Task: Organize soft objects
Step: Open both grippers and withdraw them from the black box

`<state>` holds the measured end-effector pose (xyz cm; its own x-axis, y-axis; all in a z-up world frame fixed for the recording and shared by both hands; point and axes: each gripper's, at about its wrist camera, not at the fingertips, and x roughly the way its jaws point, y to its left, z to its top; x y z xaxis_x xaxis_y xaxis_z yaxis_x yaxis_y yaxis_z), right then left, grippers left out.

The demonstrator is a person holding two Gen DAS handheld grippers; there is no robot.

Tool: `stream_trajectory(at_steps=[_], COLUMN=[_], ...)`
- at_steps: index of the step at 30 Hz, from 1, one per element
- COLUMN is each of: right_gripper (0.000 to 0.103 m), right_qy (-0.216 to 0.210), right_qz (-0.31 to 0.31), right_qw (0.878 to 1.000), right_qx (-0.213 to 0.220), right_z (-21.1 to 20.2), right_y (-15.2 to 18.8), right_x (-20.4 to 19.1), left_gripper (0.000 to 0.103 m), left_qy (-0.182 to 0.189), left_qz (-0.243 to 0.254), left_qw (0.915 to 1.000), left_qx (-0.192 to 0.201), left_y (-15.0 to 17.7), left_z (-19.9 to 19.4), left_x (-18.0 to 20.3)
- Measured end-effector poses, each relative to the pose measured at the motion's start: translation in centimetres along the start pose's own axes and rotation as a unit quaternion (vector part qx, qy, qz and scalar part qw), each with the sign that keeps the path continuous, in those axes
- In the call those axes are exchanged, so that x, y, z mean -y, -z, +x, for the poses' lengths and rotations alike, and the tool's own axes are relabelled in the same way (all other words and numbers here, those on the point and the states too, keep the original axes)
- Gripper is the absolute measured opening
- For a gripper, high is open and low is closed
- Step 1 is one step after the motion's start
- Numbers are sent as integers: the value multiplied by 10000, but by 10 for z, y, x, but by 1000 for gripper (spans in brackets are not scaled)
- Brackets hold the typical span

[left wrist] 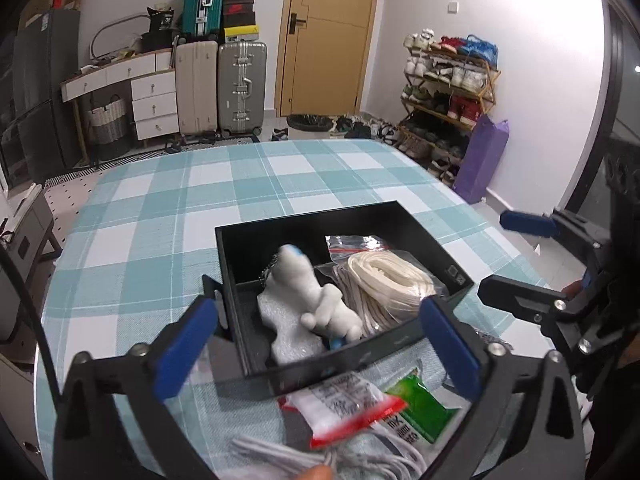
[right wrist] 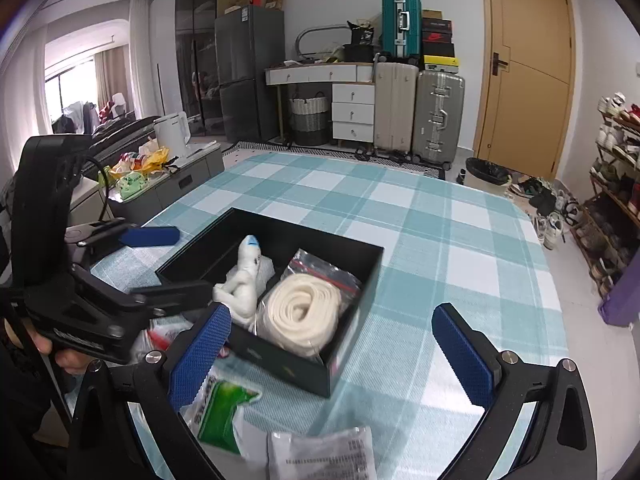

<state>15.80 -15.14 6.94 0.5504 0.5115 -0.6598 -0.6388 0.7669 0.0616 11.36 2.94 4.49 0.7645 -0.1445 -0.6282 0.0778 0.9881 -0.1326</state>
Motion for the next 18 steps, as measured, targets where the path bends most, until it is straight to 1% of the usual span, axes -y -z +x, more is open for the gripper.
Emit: stream_trajectory(at_steps=[4,10,18], right_gripper=[102,102,102], right_qy=[70,96,159], right_qz=[122,133,85], right_qw=[9999,9998,9993], right_qx=[-34,-107,-332], right_z=[-12,-25,-25], right_y=[12,32,52], right_x=[3,1,-3], left_gripper=[103,103,103], left_qy=[-21,-135,-100], left_qz=[-72,34,202], left_qw=[9999,9998,9997], left_qx=[104,169,52], left_y=[9,26,44], left_z=[-15,-31,-39], left_x=[-2,-1,5])
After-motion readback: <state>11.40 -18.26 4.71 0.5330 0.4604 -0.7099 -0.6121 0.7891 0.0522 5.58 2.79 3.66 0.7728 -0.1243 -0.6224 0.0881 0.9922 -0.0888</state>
